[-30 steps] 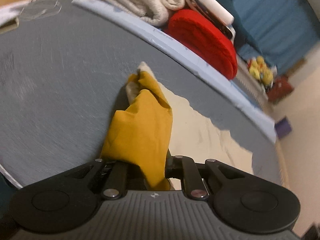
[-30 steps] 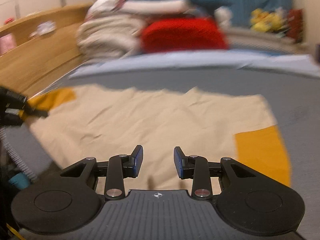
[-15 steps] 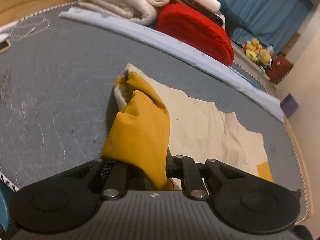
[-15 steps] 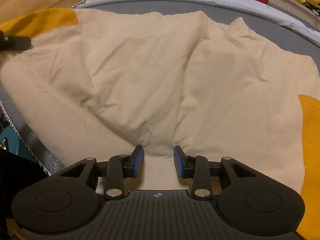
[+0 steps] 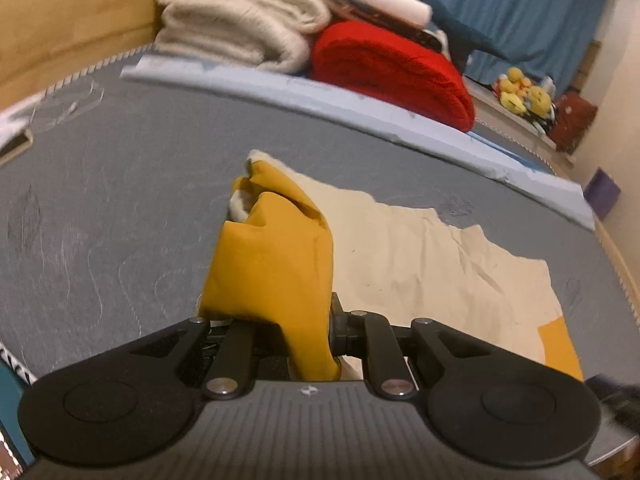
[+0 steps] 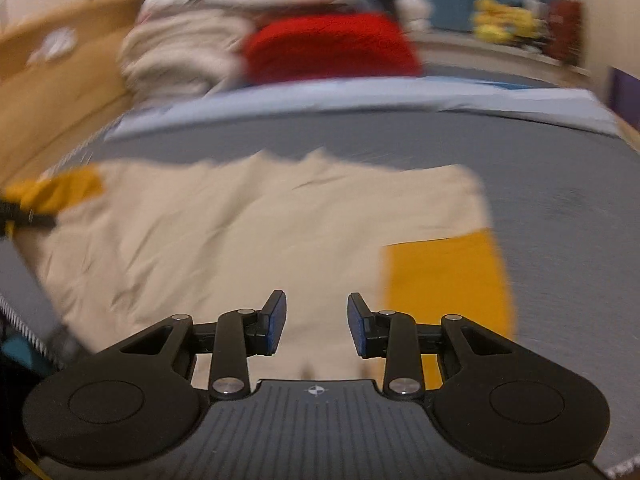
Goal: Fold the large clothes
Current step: 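Lift the yellow corner with the left tool and fold it over the jacket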
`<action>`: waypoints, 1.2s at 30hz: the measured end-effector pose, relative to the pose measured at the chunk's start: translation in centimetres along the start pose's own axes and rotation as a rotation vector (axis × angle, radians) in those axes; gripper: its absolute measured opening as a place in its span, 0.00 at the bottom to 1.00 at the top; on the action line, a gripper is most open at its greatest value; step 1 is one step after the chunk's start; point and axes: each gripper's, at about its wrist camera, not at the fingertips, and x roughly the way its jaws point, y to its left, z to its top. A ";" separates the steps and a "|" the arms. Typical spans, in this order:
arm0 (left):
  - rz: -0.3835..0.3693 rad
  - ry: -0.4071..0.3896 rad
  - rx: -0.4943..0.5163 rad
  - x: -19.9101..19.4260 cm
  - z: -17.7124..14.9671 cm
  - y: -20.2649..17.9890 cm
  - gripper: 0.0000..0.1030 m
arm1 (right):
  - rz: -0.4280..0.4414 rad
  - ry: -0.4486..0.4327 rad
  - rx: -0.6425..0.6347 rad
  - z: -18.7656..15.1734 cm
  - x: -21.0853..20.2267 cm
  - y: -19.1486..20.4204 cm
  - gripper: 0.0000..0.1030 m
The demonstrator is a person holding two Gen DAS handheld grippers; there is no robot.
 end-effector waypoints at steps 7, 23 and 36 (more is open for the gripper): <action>-0.027 -0.044 0.063 -1.7 0.9 -4.3 0.15 | -0.103 -0.114 0.141 -0.8 -6.8 -7.9 0.34; -0.198 -0.119 0.160 -0.4 0.5 -15.7 0.10 | -0.241 -0.205 0.239 -0.7 -4.0 -8.2 0.34; -0.589 0.104 0.632 2.6 -10.7 -36.1 0.07 | -0.220 -0.336 0.381 -2.3 -7.9 -12.2 0.37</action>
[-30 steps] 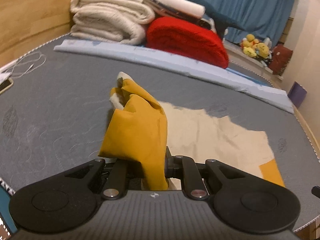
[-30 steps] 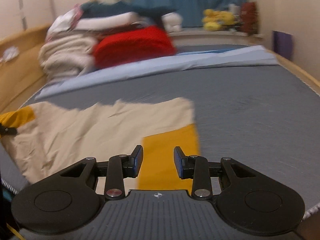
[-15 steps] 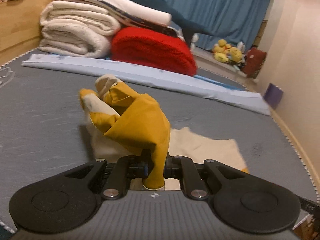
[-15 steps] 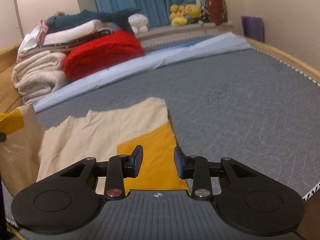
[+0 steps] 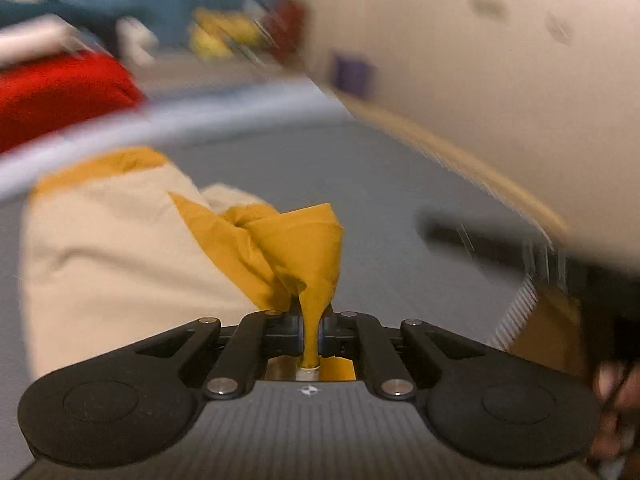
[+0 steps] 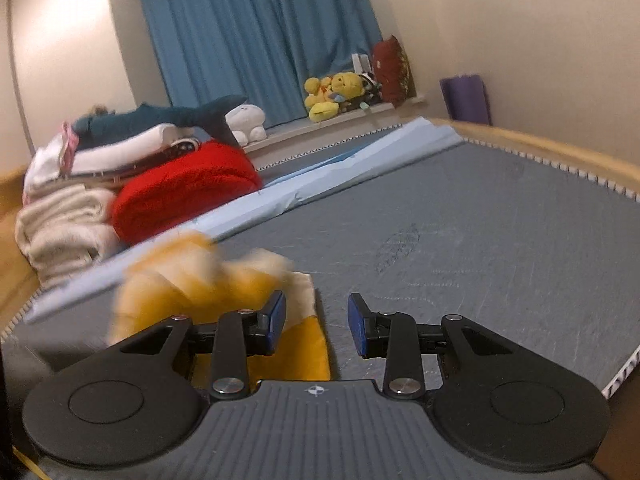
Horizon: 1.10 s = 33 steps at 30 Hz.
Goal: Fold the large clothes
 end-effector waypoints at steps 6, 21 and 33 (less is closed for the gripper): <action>-0.144 0.114 -0.036 0.1 -0.8 1.3 0.56 | 0.134 0.204 0.194 -0.9 3.2 -1.6 0.63; 0.255 0.161 -0.336 -4.7 -2.6 14.6 0.62 | 0.155 0.172 0.051 -1.1 2.1 0.9 0.01; 0.268 0.389 -0.224 0.7 -4.6 13.6 0.76 | -0.094 0.532 -0.073 -5.2 8.0 -2.0 0.01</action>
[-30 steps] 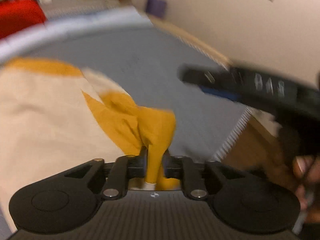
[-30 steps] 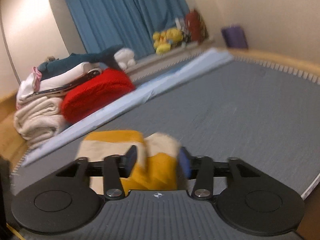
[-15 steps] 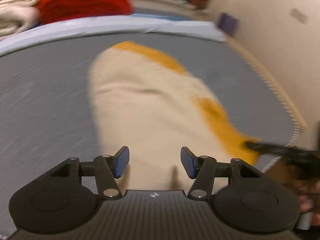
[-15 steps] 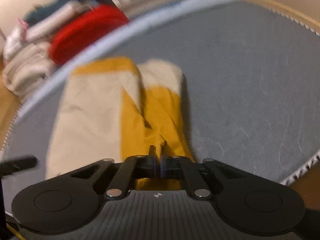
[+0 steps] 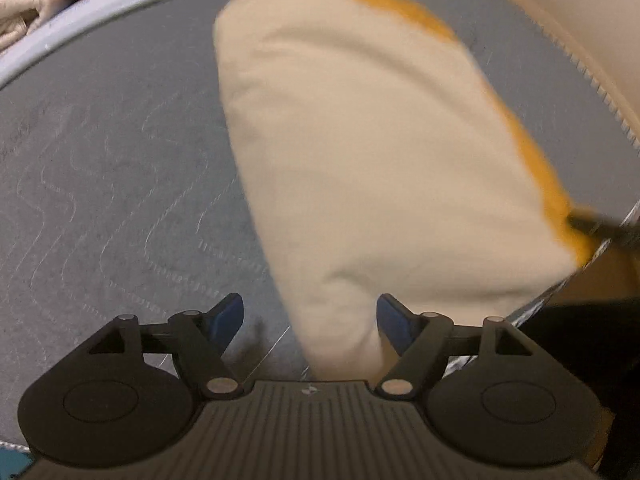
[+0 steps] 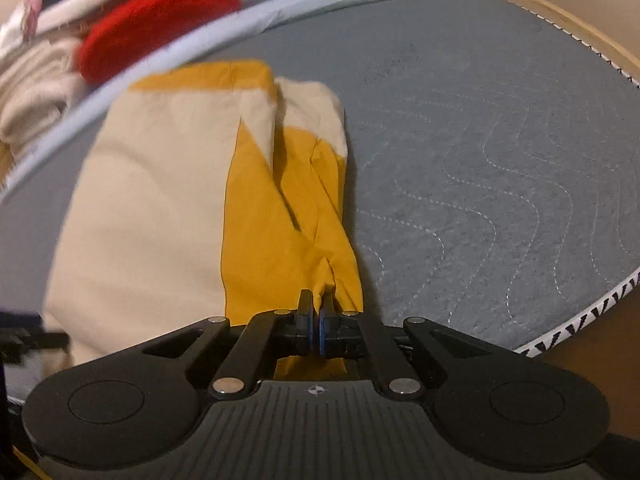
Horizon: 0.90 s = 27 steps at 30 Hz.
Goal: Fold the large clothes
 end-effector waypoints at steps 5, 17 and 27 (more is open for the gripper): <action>0.030 0.144 0.050 3.8 -0.7 -0.6 0.75 | -0.041 0.065 -0.018 0.1 1.9 0.7 0.01; 0.020 -0.148 0.137 -3.1 2.9 -0.8 0.72 | -0.108 0.104 -0.112 -0.7 2.0 2.1 0.01; -0.073 -0.031 0.401 3.7 8.5 -2.0 0.56 | -0.119 0.091 -0.144 -0.9 0.9 2.4 0.01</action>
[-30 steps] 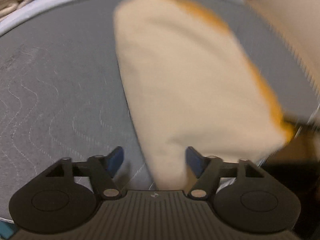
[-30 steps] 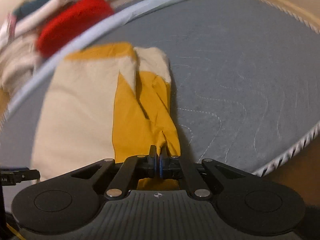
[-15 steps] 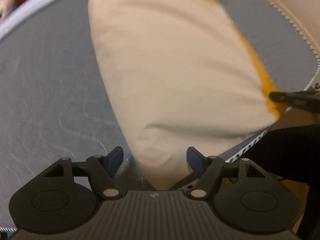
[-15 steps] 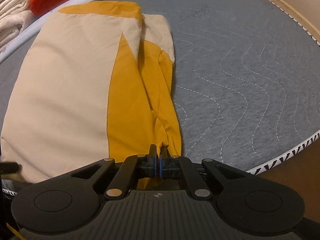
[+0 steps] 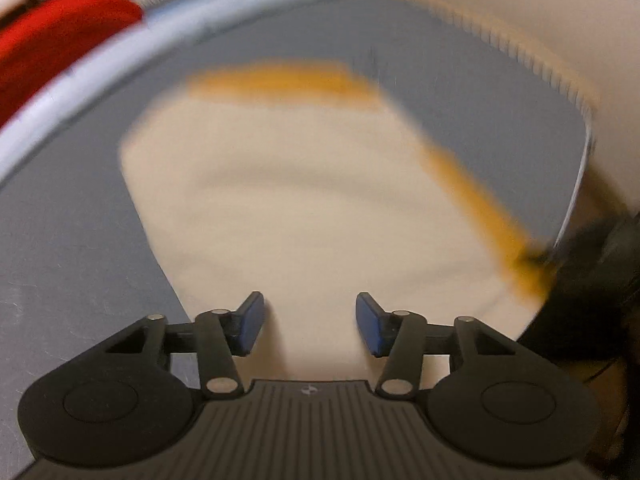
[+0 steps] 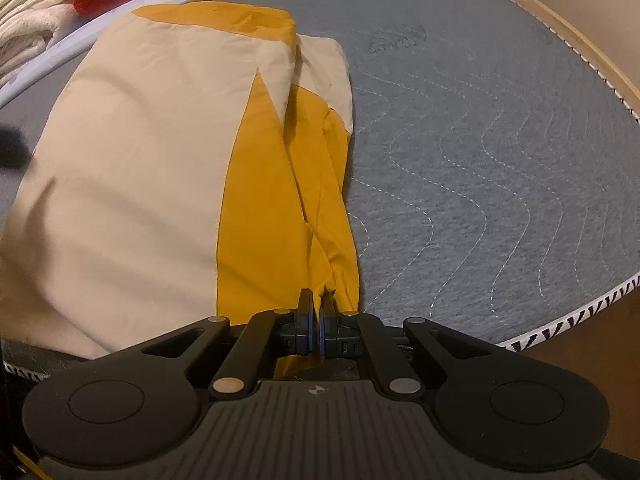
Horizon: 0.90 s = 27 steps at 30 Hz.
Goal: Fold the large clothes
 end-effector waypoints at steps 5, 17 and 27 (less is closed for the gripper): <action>0.004 0.018 -0.053 1.8 1.1 1.1 0.61 | -0.051 -0.102 -0.001 0.4 -1.8 0.2 0.07; 0.029 -0.054 -0.377 0.8 1.8 7.5 0.60 | 0.126 -0.423 -0.017 10.2 -2.3 1.1 0.53; 0.117 -0.110 -0.463 3.7 4.0 6.7 0.61 | 0.271 -0.127 0.238 15.3 9.2 0.9 0.53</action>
